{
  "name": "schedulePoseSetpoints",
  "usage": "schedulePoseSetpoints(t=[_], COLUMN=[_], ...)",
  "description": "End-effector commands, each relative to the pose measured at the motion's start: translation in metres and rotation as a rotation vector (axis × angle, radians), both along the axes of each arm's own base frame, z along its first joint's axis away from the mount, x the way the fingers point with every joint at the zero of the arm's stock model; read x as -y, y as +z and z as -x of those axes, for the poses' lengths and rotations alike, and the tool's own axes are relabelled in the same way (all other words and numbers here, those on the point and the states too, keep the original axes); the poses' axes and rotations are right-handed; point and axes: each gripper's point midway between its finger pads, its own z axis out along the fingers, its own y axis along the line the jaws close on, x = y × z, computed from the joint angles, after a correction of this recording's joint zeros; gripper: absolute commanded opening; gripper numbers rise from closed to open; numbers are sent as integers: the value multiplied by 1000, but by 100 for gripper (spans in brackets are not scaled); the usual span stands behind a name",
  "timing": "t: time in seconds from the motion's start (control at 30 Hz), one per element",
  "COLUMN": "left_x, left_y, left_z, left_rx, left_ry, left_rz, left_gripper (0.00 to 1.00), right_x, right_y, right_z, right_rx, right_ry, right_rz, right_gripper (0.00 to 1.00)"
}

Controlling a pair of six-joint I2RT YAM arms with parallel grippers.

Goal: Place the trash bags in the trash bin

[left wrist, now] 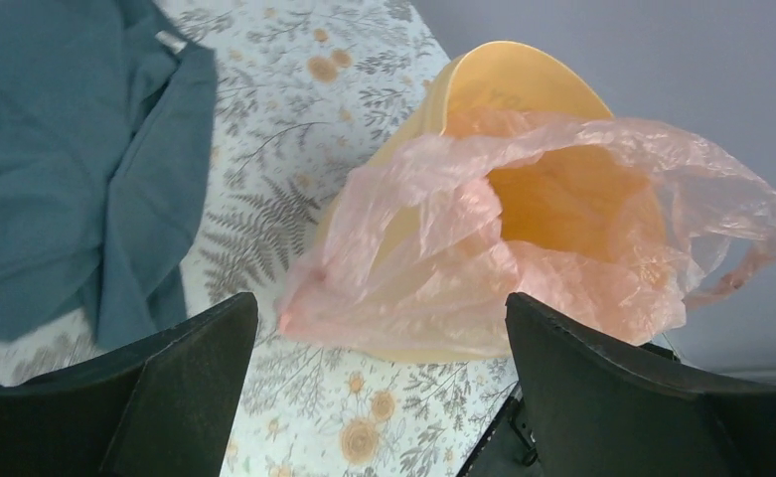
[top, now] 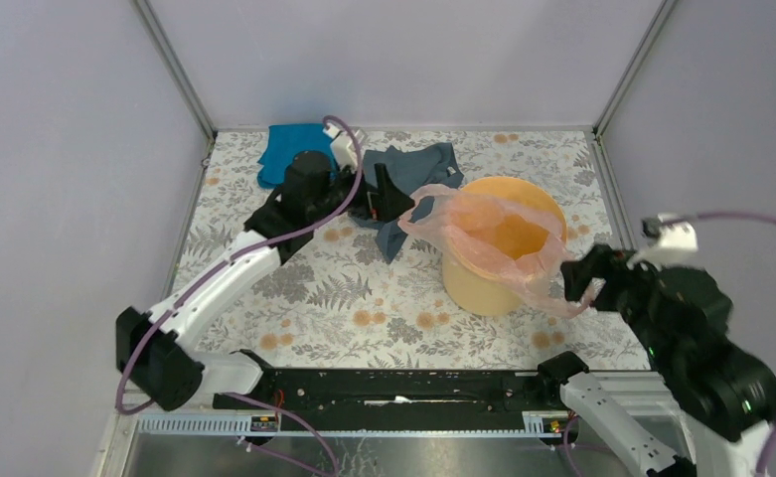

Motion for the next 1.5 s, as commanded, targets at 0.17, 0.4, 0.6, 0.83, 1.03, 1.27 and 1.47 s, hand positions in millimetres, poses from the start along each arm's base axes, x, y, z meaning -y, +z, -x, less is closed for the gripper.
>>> schedulePoseSetpoints(t=[0.17,0.4,0.6,0.83,1.03,1.27,1.47], left_x=[57,69,90,99,111,129,143], left_y=[28,28,29,24,34,22,-4], left_z=[-17,-44,-50,-65,-77,-103,-127], left_rx=[193,221,216,196,196,121,-19], left_ry=[-247,-214,-254,-222,-207,-158,-92], left_rz=[10,-12,42,48,107,140,146], left_gripper=[99,92,75,40,16,0,0], right_x=[-37,-40,-30,-24,-13,2,7], right_y=[-1,-6,-10,-24,-29,-33,-41], right_z=[-85,-108,-118,-129,-142,-159,-172], right_rx=[-56,-50,-58,-87,-80,-94,-100], right_ry=[161,117,30,-45,-138,-252,-307], right_rz=[254,263,269,279,306,385,415], right_gripper=[66,56,35,0,0,0,0])
